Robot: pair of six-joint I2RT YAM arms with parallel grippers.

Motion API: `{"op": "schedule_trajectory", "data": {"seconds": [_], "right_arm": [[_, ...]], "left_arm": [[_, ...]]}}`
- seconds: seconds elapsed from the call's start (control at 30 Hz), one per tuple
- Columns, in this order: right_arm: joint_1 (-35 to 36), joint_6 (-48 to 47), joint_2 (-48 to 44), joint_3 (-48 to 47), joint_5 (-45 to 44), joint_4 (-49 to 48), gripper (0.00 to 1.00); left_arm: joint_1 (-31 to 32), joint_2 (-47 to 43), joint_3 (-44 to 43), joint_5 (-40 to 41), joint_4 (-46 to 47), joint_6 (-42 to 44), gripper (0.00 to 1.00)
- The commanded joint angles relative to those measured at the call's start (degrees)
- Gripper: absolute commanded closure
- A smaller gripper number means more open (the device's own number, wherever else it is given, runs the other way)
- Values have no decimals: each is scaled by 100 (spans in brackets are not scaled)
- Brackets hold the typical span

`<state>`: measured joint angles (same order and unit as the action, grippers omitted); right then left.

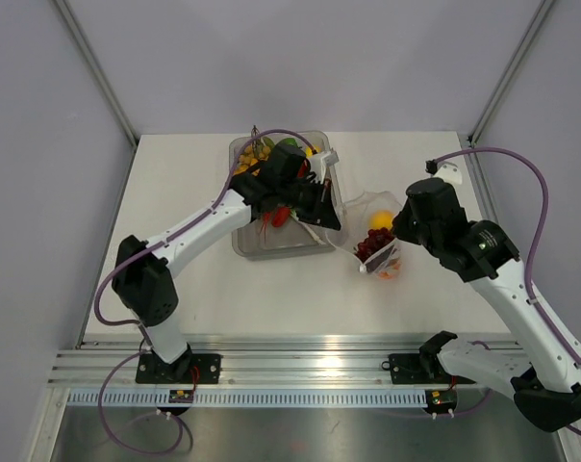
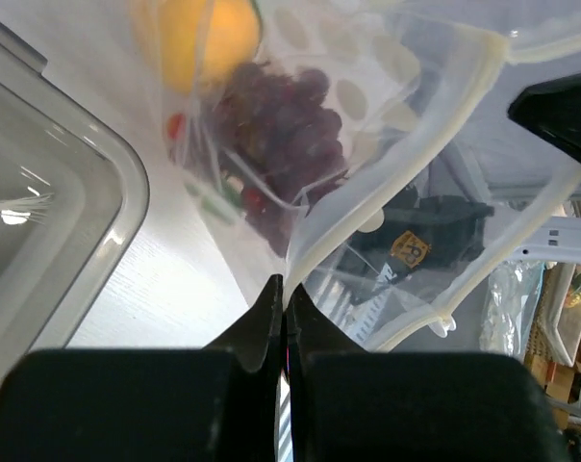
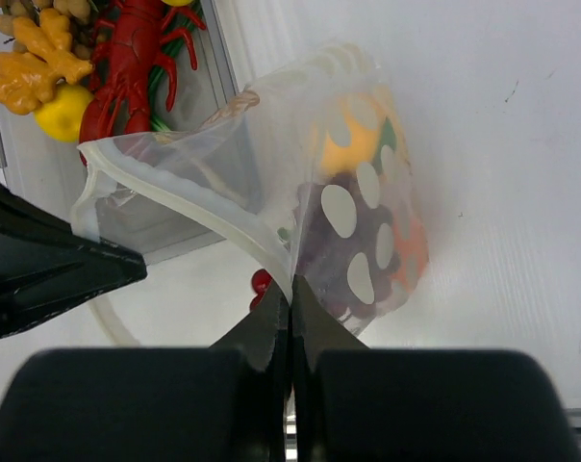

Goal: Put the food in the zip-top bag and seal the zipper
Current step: Adjust the zipper food storage bag at the center of the board.

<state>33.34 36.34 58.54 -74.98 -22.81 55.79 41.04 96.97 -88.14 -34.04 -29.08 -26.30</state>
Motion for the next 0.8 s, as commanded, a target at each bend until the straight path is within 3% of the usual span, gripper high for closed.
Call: {"op": "schedule_trajectory", "data": {"seconds": [0.0, 0.07, 0.2, 0.33, 0.37, 0.6, 0.77], "right_arm": [[23, -30, -54, -122, -295, -182, 100], [23, -30, 52, -35, -198, -279, 100], [23, -65, 262, 378, 276, -814, 100], [23, -83, 587, 476, 610, -1254, 100], [23, -100, 632, 467, 637, -1307, 100], [23, -162, 851, 247, 716, -1431, 100], [23, -136, 860, 186, 795, -1439, 100]], "left_arm": [[27, 269, -634, -208, -124, 327, 100], [19, 498, -704, -147, -159, 424, 100], [-8, 850, -1047, 239, -554, 740, 88], [-87, 999, -1407, 363, -879, 899, 35], [-96, 973, -1460, 424, -958, 1003, 30], [-394, 272, -1716, 1810, -1627, 1356, 28], [-1246, -152, -1399, 2156, -1443, 1224, 24]]}}
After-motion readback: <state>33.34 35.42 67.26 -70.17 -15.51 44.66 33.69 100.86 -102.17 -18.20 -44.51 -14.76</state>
